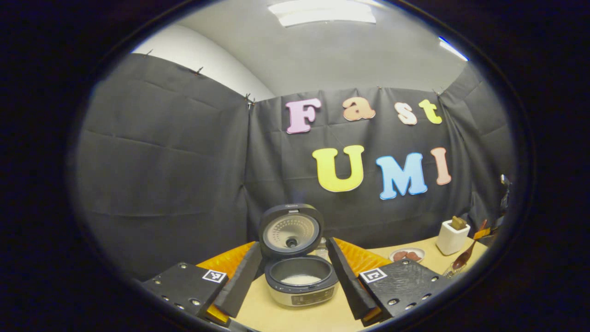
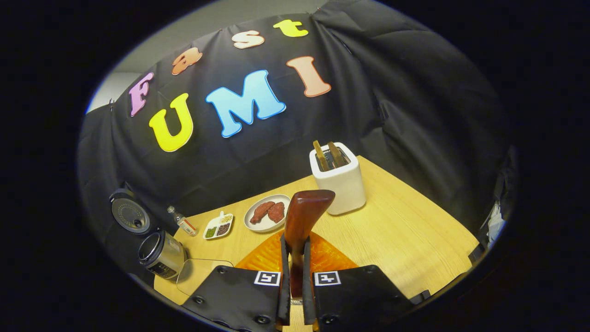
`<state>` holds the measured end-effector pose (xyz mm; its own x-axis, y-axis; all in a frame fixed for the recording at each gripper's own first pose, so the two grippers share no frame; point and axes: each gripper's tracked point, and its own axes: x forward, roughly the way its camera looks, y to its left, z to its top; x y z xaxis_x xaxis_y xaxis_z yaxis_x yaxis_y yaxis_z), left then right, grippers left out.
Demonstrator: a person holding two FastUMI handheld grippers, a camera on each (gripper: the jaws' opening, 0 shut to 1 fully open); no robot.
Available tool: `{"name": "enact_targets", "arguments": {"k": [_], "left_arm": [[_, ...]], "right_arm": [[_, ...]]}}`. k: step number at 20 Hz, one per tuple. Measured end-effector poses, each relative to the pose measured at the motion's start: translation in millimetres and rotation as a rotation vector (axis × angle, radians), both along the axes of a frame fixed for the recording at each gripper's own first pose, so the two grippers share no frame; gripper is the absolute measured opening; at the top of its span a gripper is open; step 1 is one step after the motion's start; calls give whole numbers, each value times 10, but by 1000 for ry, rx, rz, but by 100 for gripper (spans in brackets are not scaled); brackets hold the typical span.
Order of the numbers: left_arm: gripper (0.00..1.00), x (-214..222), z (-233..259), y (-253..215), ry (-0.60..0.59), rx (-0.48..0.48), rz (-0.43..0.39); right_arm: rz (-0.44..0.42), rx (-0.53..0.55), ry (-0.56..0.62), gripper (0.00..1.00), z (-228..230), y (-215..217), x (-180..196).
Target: Close the left gripper, press the button to open the rice cooker; take a wooden spoon from the chopstick holder with the right hand, scoop a spoonful of rice and pour it into the rice cooker, then put the wooden spoon back into the chopstick holder.
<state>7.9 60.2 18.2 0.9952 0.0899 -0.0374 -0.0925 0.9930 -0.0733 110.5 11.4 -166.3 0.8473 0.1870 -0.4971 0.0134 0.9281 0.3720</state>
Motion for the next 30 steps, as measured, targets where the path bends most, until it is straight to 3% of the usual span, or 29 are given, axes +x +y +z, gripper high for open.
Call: {"name": "enact_targets", "arguments": {"k": [2,6,7,12,13,16,17,21,22,30], "left_arm": [[87,130,-92,67,8,-17,-28],[89,345,-200,298,10,-26,-66],[89,398,-211,356,9,-28,-72],[89,578,-377,669,10,-53,-93],[89,598,-426,721,12,-57,-97],[86,651,-546,870,18,-69,-105],[89,656,-581,927,20,-73,-102],[89,649,-689,1152,27,-79,-85],[89,653,-713,1207,31,-80,-78],[89,556,-946,1607,67,-61,-22]], "right_arm": [[-10,-9,-31,13,163,117,-8],[-11,-10,-68,9,367,481,-55],[-9,-12,-73,12,388,575,-68],[25,-35,-85,9,439,1083,-152],[31,-43,-89,13,452,1164,-183],[59,-73,-105,9,453,1433,-225],[69,-89,-109,13,435,1522,-229],[127,-217,-135,9,307,1841,-239],[143,-257,-137,12,249,1908,-239],[249,-563,-135,13,-296,2269,-273]]}}
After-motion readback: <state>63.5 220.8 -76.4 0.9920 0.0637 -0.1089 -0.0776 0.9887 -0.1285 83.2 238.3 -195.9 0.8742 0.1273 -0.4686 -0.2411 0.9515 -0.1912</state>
